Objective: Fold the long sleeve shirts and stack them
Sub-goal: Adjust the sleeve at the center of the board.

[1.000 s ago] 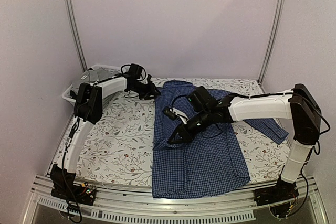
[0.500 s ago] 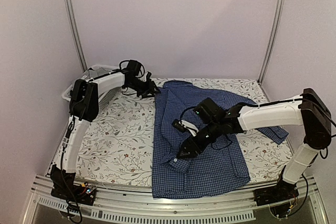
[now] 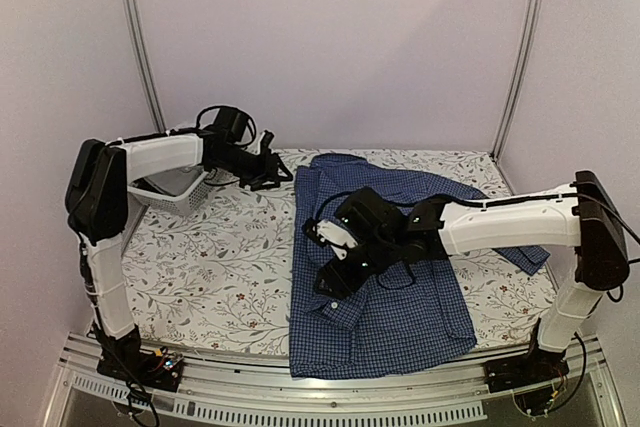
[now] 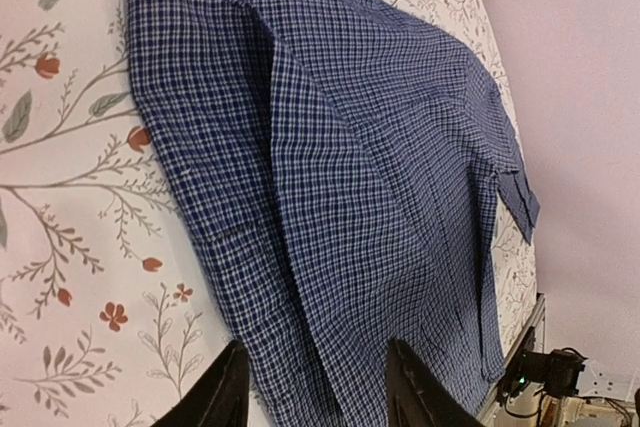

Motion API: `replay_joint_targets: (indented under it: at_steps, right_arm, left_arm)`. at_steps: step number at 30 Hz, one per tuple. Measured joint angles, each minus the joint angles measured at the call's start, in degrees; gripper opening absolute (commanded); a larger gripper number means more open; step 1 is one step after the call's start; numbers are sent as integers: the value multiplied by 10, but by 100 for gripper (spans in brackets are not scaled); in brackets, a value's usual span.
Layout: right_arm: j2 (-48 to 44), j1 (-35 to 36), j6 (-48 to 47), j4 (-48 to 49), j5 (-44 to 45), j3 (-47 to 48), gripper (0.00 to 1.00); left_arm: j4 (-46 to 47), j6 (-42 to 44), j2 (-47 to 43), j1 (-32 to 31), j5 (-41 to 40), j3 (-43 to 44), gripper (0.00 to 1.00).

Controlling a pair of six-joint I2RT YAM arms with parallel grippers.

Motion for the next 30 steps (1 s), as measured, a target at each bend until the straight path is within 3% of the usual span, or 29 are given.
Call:
replay_joint_targets:
  at_steps: [8,21,26,30]
  right_arm:
    - [66,50,-34,-19,105,16,57]
    - [104,94,-84,-21,199,33,56]
    - [132,100,-97,-21,224,47,42]
    - [143,102,-104,-22,235,47,22]
  left_arm:
    - [15,0,-77,4,-13,-133,47]
    - [36,0,-104,7,-12,-170,47]
    - [39,0,-104,7,-9,-170,47]
    - [40,0,-104,9,-5,-170,47]
